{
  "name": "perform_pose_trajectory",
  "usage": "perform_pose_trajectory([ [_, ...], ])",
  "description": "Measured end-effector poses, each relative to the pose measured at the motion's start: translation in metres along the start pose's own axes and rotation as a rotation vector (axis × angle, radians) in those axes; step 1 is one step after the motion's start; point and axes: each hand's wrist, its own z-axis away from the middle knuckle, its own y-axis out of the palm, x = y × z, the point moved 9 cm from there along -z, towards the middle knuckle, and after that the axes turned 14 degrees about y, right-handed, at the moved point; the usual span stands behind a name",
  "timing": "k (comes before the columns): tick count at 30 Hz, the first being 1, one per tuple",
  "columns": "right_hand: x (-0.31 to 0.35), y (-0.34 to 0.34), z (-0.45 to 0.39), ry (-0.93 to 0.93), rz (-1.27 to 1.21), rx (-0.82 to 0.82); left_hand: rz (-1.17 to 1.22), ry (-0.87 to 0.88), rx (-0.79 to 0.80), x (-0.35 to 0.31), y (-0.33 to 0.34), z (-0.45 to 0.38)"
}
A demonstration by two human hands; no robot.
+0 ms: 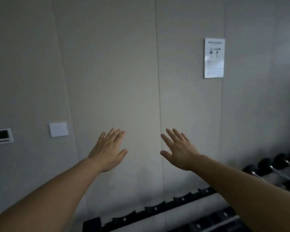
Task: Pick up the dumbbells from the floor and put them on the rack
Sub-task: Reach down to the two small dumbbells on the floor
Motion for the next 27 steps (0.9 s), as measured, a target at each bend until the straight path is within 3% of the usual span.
perform_pose_trajectory([
  [9,-0.157,0.051,0.077,0.186,0.086,0.072,0.15,0.241,0.069,-0.16,0.114,-0.081],
  [27,-0.607,0.078,0.309,0.744,0.157,0.203,0.387,0.73,0.138,-0.659,0.243,-0.294],
])
